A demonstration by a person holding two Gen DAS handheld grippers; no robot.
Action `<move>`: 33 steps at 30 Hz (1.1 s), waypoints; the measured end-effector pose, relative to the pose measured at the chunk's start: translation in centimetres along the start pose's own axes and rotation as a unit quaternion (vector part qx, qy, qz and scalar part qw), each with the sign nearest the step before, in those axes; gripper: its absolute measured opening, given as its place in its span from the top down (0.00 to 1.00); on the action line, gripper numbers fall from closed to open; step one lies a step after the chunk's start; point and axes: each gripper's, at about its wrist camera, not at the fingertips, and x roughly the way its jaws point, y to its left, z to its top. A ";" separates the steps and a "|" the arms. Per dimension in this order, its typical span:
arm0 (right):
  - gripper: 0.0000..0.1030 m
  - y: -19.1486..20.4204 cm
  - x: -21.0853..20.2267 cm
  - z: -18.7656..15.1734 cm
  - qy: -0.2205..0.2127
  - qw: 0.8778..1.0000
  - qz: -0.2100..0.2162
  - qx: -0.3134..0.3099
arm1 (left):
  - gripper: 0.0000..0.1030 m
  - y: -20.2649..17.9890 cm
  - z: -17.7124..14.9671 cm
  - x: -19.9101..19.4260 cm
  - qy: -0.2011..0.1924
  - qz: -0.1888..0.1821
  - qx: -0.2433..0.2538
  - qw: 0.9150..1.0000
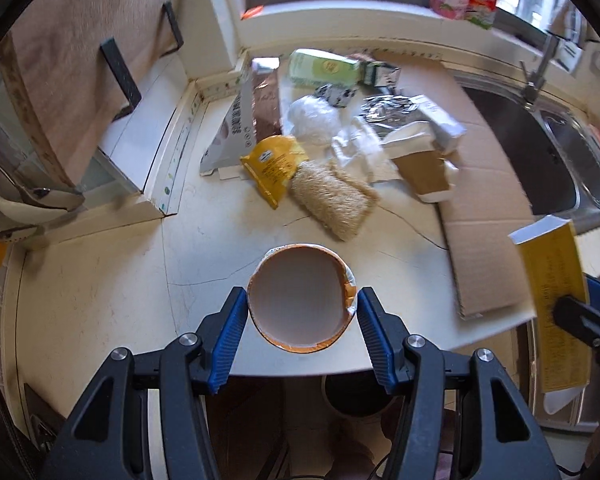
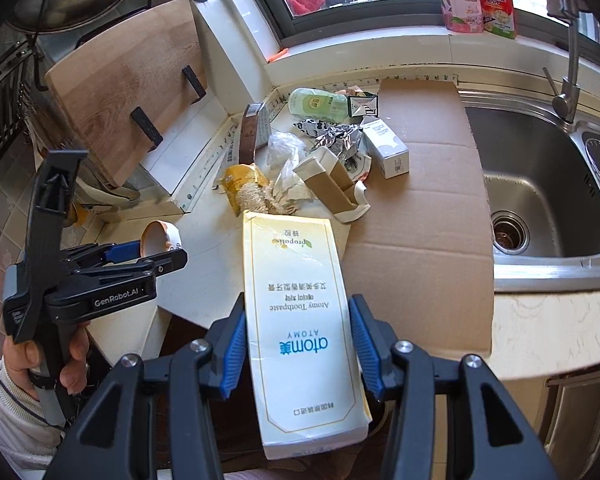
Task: Collect trash
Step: 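Carry the paper cup and toothpaste box down toward the black floor bin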
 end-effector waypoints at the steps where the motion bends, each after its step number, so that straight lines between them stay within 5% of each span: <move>1: 0.53 0.3 -0.4 -0.5 -0.002 1.000 -0.001 0.002 | 0.47 -0.3 -0.3 -0.7 -0.003 -0.002 0.006 1.000; 20: 0.53 2.5 -7.8 -12.8 -0.020 0.995 -0.050 0.087 | 0.47 -6.9 -8.7 -7.4 -0.027 -0.082 0.126 0.988; 33: 0.53 1.6 -7.5 -16.4 0.028 0.996 -0.023 0.083 | 0.47 -8.4 -14.7 -6.9 0.020 -0.083 0.098 0.991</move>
